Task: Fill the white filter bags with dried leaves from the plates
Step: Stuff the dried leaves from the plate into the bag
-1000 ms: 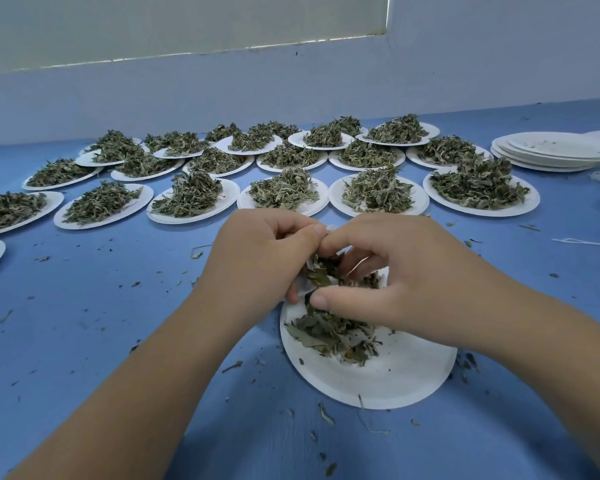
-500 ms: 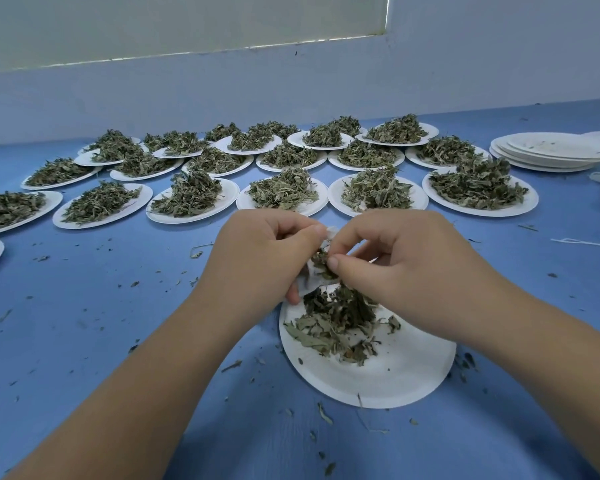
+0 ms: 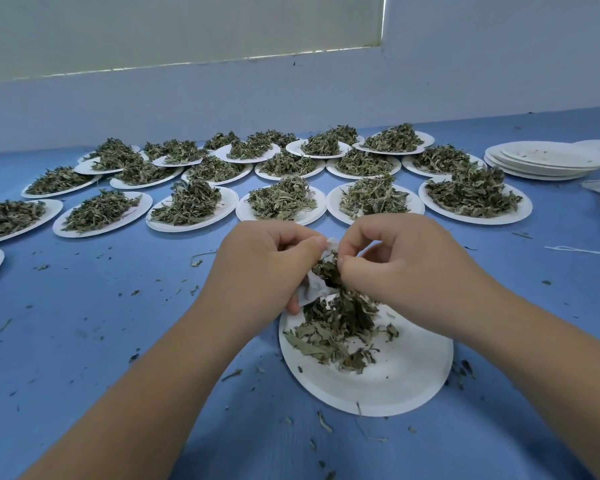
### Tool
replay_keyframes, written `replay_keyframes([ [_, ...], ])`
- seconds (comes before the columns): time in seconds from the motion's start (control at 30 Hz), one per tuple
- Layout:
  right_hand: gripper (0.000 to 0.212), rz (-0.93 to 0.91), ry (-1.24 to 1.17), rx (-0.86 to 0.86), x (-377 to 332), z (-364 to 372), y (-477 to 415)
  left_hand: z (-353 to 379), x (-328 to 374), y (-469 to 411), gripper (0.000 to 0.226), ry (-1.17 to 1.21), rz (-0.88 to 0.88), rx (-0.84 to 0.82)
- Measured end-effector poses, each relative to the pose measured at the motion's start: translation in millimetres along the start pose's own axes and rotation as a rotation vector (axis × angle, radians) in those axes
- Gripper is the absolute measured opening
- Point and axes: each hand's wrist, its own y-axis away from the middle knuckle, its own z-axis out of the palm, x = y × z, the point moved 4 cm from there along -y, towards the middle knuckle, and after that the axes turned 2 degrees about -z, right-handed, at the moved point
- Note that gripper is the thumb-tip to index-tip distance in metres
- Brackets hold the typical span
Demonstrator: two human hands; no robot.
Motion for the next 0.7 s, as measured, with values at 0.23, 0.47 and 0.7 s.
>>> replay_keyframes([
  [0.23, 0.017, -0.044, 0.079, 0.055, -0.2, 2.2, -2.0, -0.2, 0.4, 0.2, 0.020, 0.017, -0.015, -0.001],
  [0.47, 0.023, -0.145, 0.285, 0.103, -4.2, 11.5, -6.1, 0.4, 1.7, 0.8, 0.024, 0.007, -0.003, -0.011],
  [0.7, 0.017, -0.096, 0.067, 0.155, -1.6, -9.2, -3.6, -5.3, 0.1, -1.2, 0.016, 0.078, -0.039, 0.036],
])
